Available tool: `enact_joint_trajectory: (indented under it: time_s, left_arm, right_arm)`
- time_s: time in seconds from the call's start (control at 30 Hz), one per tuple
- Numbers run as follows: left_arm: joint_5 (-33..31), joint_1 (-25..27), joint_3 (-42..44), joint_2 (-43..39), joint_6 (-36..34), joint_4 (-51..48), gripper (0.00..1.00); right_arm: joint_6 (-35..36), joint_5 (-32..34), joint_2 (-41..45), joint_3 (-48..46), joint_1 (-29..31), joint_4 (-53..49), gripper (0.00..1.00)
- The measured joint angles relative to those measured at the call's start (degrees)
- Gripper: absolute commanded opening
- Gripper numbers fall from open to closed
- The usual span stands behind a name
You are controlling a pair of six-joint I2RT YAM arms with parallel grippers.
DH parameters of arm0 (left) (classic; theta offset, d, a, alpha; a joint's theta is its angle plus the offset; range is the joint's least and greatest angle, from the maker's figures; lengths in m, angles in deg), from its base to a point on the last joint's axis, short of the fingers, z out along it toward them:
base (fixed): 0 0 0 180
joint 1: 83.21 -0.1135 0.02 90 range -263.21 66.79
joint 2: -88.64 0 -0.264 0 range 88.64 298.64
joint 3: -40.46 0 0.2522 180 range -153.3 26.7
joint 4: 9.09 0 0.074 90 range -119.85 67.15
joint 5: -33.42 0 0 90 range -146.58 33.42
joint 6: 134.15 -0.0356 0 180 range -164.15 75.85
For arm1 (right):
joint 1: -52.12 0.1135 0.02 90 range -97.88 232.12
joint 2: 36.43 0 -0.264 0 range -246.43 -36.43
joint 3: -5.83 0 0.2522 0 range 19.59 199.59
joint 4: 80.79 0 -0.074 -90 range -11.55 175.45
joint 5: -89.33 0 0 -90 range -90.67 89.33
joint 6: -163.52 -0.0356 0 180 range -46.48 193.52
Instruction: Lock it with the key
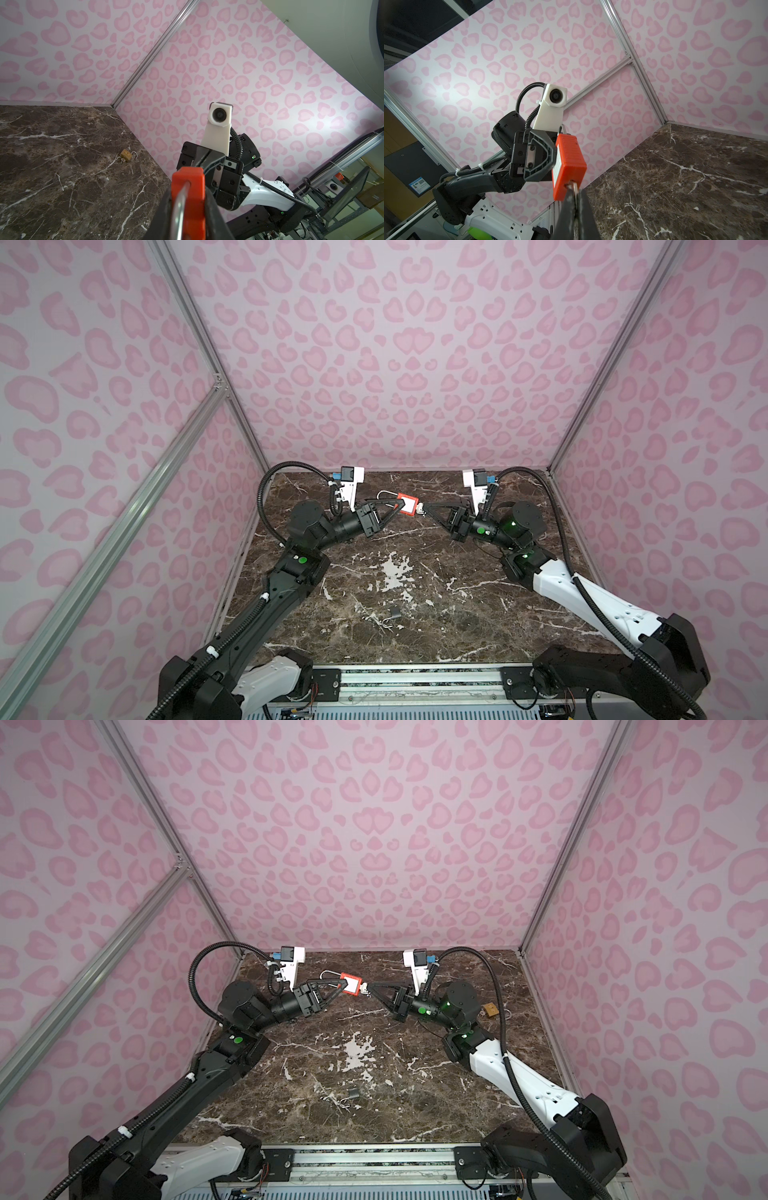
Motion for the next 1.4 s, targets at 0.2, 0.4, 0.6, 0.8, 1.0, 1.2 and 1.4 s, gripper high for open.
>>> enact_joint_trajectory:
  time_s: [0.2, 0.4, 0.6, 0.8, 1.0, 1.2, 1.4]
  left_arm:
    - [0.7, 0.0, -0.7, 1.3, 0.5, 0.0, 0.04]
    - [0.7, 0.0, -1.6, 1.8, 0.6, -0.4, 0.04]
    - [-0.3, -0.1, -1.7, 2.1, 0.7, -0.4, 0.04]
    - [-0.5, -0.1, -1.7, 2.1, 0.4, -0.9, 0.04]
    - [-1.7, -0.7, -2.1, 2.1, 0.8, 1.4, 0.04]
    - [-1.4, -0.9, -2.2, 2.3, 0.5, 1.5, 0.04]
    - [-1.6, -3.0, -2.3, 4.1, -2.5, -3.4, 0.04]
  right_arm:
    - [-0.9, -0.8, 0.0, -0.7, -1.1, 0.9, 0.00]
    - [-1.2, -1.5, 0.8, -1.6, -2.4, 1.1, 0.00]
    - [-1.8, -1.7, 1.0, -2.1, -3.5, 1.2, 0.00]
    - [-1.9, -2.1, 1.4, -3.0, -4.5, 1.2, 0.00]
    - [-1.9, 0.4, 1.9, -4.0, -6.0, -0.5, 0.00]
    - [-1.9, 0.5, 2.6, -4.9, -7.1, -1.1, 0.00]
    - [-1.9, 0.5, 5.1, -7.4, -10.0, -2.3, 0.00]
